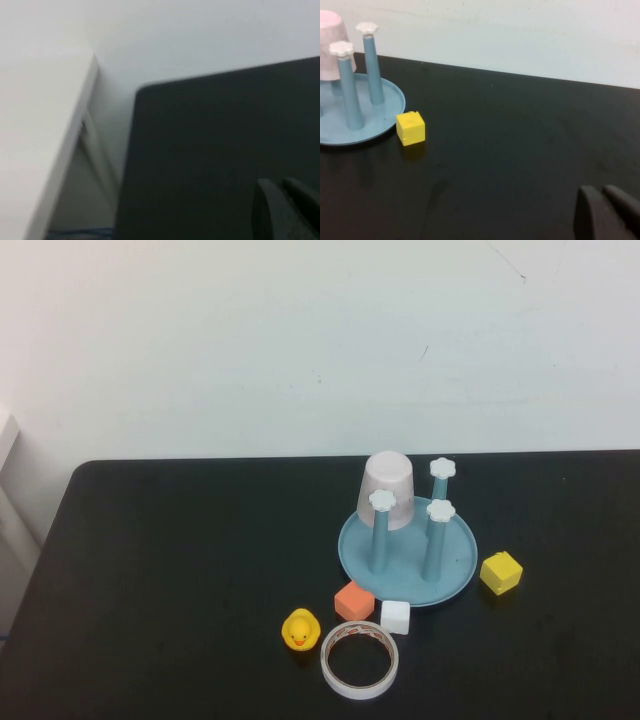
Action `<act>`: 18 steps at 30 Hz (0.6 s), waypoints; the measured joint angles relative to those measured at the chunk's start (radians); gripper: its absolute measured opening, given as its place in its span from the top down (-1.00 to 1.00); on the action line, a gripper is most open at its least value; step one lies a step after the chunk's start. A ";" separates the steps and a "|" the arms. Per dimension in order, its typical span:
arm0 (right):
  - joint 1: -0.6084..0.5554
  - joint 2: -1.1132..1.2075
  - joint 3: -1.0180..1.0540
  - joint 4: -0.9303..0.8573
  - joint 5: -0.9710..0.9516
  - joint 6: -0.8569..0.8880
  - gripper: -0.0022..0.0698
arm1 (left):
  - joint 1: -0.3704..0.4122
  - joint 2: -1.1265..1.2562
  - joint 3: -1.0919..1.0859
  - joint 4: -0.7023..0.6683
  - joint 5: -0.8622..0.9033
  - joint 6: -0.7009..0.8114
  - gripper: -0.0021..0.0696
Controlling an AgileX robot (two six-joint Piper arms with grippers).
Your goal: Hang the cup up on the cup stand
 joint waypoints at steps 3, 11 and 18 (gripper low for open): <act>0.000 0.000 0.000 0.000 0.000 0.000 0.91 | 0.000 0.000 0.000 0.000 0.032 -0.095 0.95; 0.000 0.000 0.000 0.000 0.000 0.000 0.91 | 0.000 0.000 -0.002 -0.045 0.045 -0.014 0.95; 0.000 0.000 0.000 0.000 0.000 0.000 0.91 | 0.000 0.000 -0.002 -0.100 0.050 -0.085 0.95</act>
